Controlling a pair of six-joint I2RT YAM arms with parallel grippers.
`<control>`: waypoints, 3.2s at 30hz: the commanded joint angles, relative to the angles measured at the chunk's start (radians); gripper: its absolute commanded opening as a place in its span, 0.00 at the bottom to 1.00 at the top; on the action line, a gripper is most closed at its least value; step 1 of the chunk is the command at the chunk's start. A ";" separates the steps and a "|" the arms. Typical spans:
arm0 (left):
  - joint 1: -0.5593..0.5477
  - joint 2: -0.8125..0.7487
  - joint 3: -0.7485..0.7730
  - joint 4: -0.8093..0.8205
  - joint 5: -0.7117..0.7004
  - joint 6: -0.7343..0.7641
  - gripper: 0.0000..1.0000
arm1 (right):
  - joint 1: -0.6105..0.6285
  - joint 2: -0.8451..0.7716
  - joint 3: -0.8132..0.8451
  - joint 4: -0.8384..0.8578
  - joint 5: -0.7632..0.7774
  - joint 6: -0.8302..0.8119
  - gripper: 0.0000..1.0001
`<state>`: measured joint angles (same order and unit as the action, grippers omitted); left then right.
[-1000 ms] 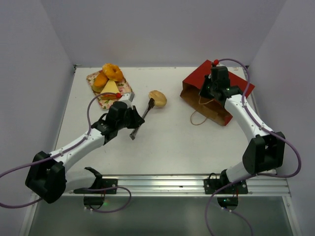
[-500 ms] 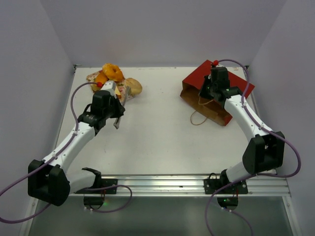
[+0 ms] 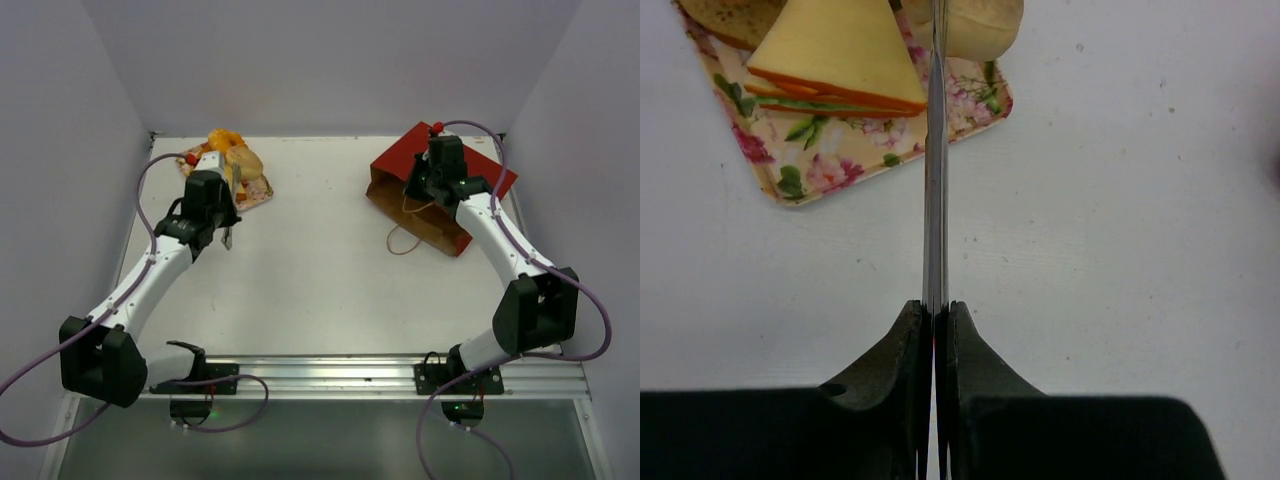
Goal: Take the fake bread out of the paper bag
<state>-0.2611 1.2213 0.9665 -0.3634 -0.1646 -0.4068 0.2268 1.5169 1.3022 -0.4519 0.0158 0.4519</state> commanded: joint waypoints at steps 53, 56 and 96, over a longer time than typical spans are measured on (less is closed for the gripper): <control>0.006 0.026 0.045 0.082 0.280 -0.018 0.37 | -0.006 -0.081 -0.026 0.010 -0.056 -0.009 0.00; -0.015 0.029 -0.011 0.190 0.407 -0.049 0.37 | -0.007 -0.084 -0.020 0.002 -0.057 -0.010 0.00; -0.468 0.498 0.052 0.739 0.404 -0.308 0.37 | 0.071 -0.176 -0.064 -0.019 -0.001 0.008 0.00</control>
<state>-0.7300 1.7199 0.9684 0.3393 0.2745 -0.7223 0.2779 1.3525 1.2213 -0.4934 -0.0120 0.4496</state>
